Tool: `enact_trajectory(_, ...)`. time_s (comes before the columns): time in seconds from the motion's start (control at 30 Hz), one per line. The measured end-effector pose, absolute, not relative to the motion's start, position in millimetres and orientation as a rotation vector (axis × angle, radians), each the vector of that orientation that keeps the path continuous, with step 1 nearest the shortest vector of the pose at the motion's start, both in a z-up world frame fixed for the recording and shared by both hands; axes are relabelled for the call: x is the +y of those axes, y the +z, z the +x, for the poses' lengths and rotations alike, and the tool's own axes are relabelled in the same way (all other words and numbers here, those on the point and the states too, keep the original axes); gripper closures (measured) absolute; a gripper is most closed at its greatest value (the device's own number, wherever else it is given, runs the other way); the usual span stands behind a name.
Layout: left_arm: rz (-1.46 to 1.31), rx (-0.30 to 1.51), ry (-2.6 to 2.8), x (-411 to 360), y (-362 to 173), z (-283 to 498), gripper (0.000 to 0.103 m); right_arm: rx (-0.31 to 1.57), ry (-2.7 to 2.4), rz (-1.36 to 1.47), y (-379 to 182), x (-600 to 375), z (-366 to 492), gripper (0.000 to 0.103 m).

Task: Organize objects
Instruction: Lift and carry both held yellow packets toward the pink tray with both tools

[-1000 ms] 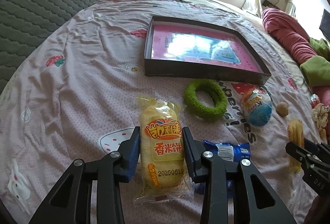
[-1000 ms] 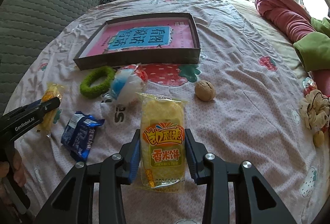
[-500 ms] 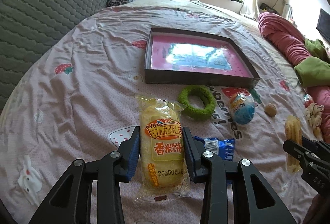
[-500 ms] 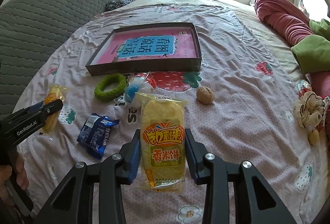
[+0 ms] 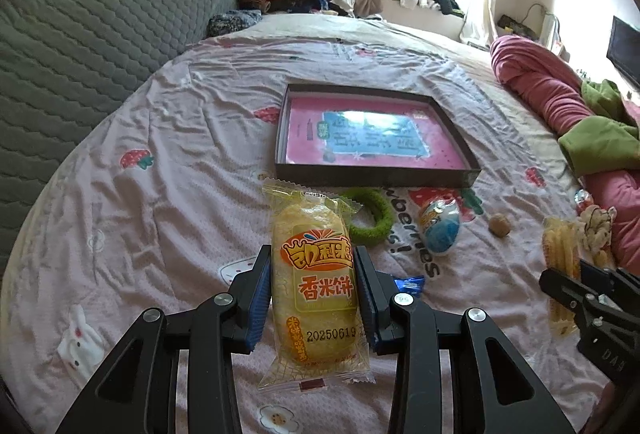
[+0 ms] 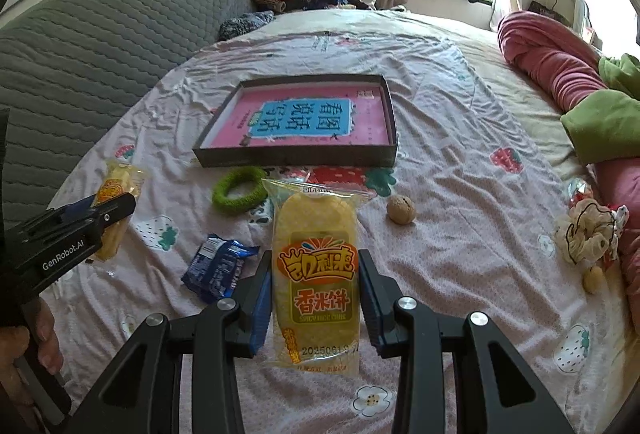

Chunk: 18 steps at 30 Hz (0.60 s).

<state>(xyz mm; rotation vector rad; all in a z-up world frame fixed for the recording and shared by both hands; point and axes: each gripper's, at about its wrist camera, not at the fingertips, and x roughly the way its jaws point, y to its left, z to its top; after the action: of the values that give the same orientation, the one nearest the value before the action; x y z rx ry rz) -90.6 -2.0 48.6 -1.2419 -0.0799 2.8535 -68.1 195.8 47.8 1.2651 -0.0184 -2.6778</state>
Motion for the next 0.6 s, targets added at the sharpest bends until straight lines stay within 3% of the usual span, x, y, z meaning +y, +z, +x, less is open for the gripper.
enact_trajectory(0.6,-1.15,-0.026,2.889,15.4,86.5,-87.6,0.063,0.014,-2.697,1.141,88.9,183.9,-70.8,0.064)
